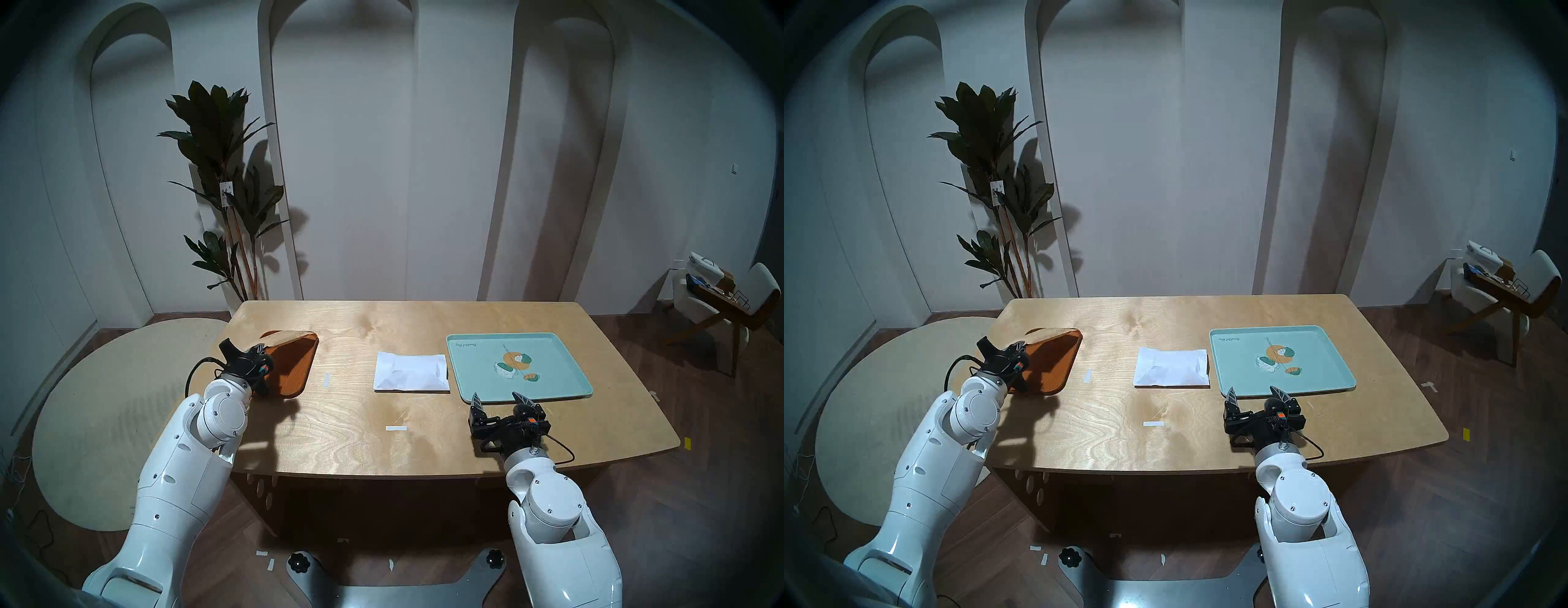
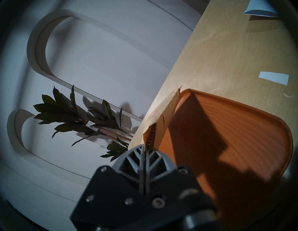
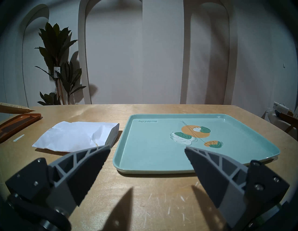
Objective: Sort the mail into the trays, one tray per recipient
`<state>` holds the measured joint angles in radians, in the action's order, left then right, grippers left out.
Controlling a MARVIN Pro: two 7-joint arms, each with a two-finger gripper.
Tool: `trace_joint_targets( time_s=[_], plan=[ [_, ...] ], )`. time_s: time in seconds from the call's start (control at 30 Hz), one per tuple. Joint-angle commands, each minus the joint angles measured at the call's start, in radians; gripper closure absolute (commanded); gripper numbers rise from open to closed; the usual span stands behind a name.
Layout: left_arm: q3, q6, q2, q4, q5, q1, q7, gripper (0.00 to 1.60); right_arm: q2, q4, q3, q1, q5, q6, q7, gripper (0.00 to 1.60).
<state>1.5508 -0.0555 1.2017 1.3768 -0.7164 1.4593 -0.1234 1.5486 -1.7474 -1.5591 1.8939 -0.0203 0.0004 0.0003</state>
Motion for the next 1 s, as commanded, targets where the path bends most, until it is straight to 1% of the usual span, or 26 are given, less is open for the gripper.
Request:
trace_joint_targets(
  time_s=[0.0, 0.37, 0.5, 0.53, 0.57, 0.63, 0.67, 0.77, 0.87, 0.9, 0.97],
  plan=[
    [0.000, 0.005, 0.000, -0.003, -0.004, -0.050, 0.012, 1.60, -0.002, -0.023, 0.002, -0.003, 0.002, -0.003, 0.002, 0.00],
    [-0.011, 0.009, 0.007, -0.040, -0.012, -0.071, 0.018, 1.60, -0.002, -0.023, 0.002, -0.003, 0.002, -0.003, 0.002, 0.00],
    [-0.018, -0.012, 0.006, -0.032, -0.020, -0.072, -0.004, 1.60, -0.003, -0.023, 0.002, -0.003, 0.002, -0.003, 0.002, 0.00],
    [-0.022, -0.020, 0.003, -0.028, -0.023, -0.072, -0.018, 1.21, -0.003, -0.023, 0.002, -0.003, 0.002, -0.003, 0.002, 0.00],
    [-0.022, -0.019, 0.002, -0.026, -0.023, -0.072, -0.022, 0.00, -0.003, -0.023, 0.002, -0.003, 0.002, -0.003, 0.002, 0.00],
    [-0.027, -0.023, -0.004, -0.017, -0.023, -0.068, -0.043, 0.00, -0.003, -0.023, 0.002, -0.003, 0.002, -0.003, 0.002, 0.00],
    [-0.030, -0.031, -0.010, 0.001, -0.023, -0.060, -0.070, 0.00, -0.003, -0.023, 0.002, -0.003, 0.002, -0.003, 0.002, 0.00],
    [-0.029, -0.038, -0.010, 0.016, -0.023, -0.053, -0.081, 0.00, -0.002, -0.023, 0.002, -0.003, 0.002, -0.003, 0.002, 0.00],
    [-0.029, -0.046, -0.031, 0.072, -0.009, -0.028, -0.156, 0.00, -0.002, -0.022, 0.002, -0.003, 0.002, -0.003, 0.002, 0.00],
    [-0.029, -0.046, -0.031, 0.072, -0.009, -0.028, -0.156, 0.00, -0.002, -0.022, 0.002, -0.003, 0.002, -0.003, 0.002, 0.00],
    [-0.029, -0.049, -0.045, 0.101, -0.007, -0.015, -0.192, 0.00, -0.002, -0.022, 0.002, -0.003, 0.002, -0.003, 0.002, 0.00]
  ],
)
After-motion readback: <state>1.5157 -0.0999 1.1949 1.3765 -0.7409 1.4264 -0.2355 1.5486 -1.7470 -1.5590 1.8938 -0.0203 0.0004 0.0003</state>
